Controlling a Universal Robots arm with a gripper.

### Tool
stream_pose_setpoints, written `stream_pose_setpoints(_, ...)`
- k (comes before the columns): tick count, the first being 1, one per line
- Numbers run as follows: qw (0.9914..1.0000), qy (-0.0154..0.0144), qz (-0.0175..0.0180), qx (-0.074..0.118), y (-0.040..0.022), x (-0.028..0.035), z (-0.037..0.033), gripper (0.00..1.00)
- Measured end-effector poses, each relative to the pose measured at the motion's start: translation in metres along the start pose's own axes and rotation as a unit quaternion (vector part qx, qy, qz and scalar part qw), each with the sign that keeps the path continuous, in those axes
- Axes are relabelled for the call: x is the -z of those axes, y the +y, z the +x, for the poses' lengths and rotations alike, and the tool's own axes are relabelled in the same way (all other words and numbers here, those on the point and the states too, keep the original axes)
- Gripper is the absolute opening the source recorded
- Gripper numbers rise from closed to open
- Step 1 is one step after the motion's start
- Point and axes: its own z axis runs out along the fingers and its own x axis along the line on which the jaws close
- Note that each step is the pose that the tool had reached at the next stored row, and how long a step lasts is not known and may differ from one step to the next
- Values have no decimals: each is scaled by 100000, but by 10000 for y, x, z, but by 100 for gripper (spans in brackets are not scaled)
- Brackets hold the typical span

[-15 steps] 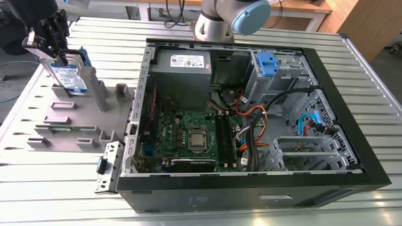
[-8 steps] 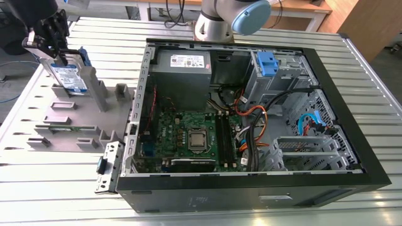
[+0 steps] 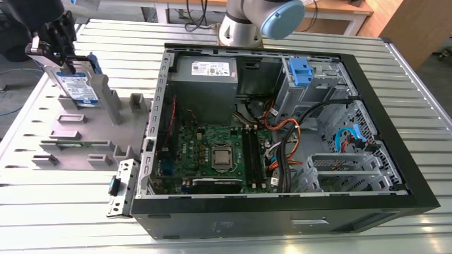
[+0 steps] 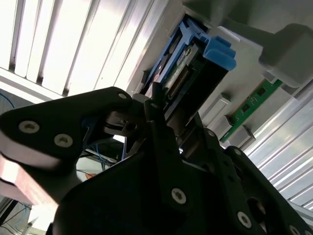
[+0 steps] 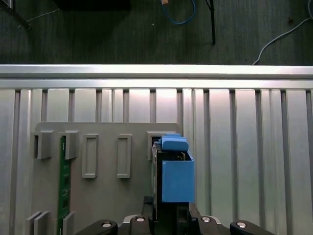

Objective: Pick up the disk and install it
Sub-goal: 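Pick up the disk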

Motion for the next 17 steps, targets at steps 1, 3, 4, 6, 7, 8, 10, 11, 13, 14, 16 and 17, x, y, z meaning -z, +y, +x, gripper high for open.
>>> stream_pose_setpoints(1, 100000, 2, -2, 7, 0, -1, 6, 35)
stream_pose_setpoints(3, 100000, 20, -4, 2, 1, -5, 26, 35)
stream_pose_setpoints(4, 100000, 33, -9, -3, 1, -6, 39, 35)
stream_pose_setpoints(6, 100000, 77, -11, -5, 3, -9, 57, 35)
stream_pose_setpoints(7, 100000, 105, -5, -6, 3, -12, 62, 35)
stream_pose_setpoints(8, 100000, 134, -6, -9, 3, -14, 64, 35)
stream_pose_setpoints(10, 100000, 186, 6, -11, 3, -18, 69, 35)
stream_pose_setpoints(11, 100000, 241, 1, -15, 3, -19, 73, 35)
stream_pose_setpoints(13, 99999, 412, -2, -19, 4, -21, 83, 35)
stream_pose_setpoints(14, 99999, 504, -6, -26, 4, -21, 88, 35)
stream_pose_setpoints(16, 99997, 721, 5, -36, 5, -23, 98, 35)
stream_pose_setpoints(17, 99996, 853, 4, -46, 5, -23, 101, 35)
